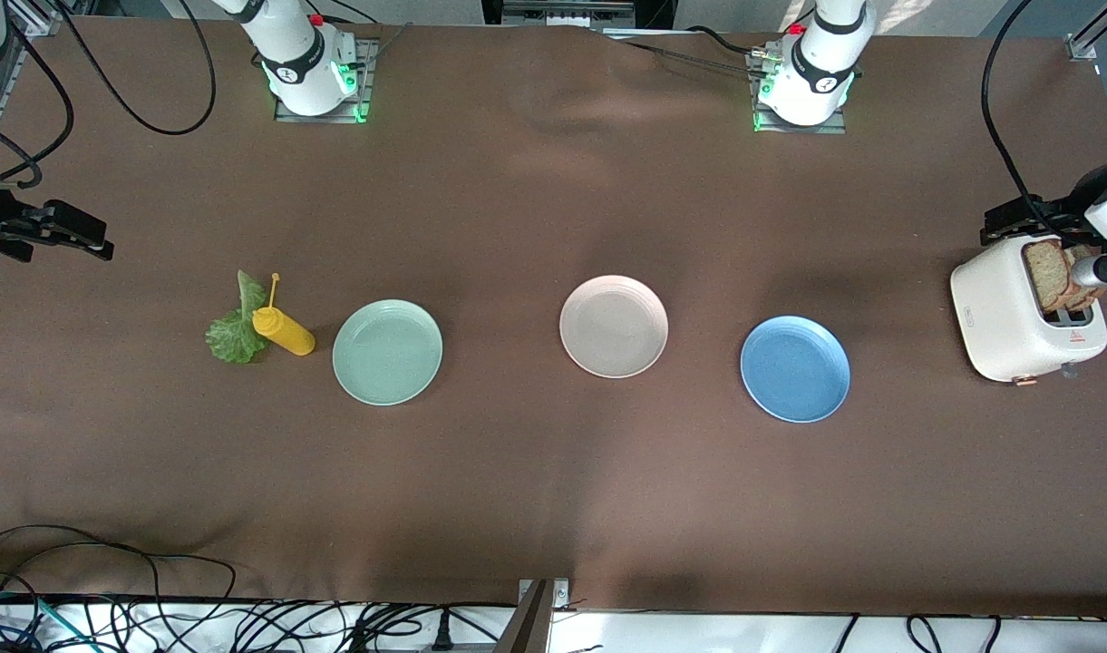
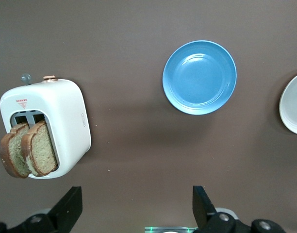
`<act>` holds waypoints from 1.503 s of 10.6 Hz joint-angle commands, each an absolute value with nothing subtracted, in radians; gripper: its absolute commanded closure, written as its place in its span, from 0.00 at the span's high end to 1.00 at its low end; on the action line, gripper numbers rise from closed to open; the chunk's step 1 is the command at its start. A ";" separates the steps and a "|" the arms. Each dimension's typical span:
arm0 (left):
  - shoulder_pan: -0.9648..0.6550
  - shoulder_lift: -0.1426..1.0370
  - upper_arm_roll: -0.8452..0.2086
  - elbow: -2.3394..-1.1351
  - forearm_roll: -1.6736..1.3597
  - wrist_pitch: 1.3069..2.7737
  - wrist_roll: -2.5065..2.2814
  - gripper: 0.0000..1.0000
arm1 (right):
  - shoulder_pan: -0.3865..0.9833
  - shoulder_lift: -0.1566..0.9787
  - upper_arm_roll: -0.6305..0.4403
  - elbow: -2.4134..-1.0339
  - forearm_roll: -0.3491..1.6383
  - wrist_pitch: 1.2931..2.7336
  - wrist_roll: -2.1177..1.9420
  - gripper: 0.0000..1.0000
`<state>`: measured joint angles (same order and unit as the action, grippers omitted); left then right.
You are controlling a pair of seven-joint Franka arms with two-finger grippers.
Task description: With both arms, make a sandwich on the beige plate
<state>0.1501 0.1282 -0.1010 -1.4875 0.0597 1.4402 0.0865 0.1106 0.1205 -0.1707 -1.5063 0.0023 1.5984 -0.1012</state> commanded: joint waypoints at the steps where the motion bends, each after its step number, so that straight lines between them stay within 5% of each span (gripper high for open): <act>1: 0.155 0.123 -0.107 -1.491 0.041 1.442 0.081 1.00 | 0.110 0.115 -0.170 -1.502 0.012 1.583 -0.117 1.00; 16: 0.178 0.121 -0.110 -1.509 0.028 1.463 0.083 1.00 | 0.110 0.117 -0.169 -1.497 0.012 1.585 -0.115 1.00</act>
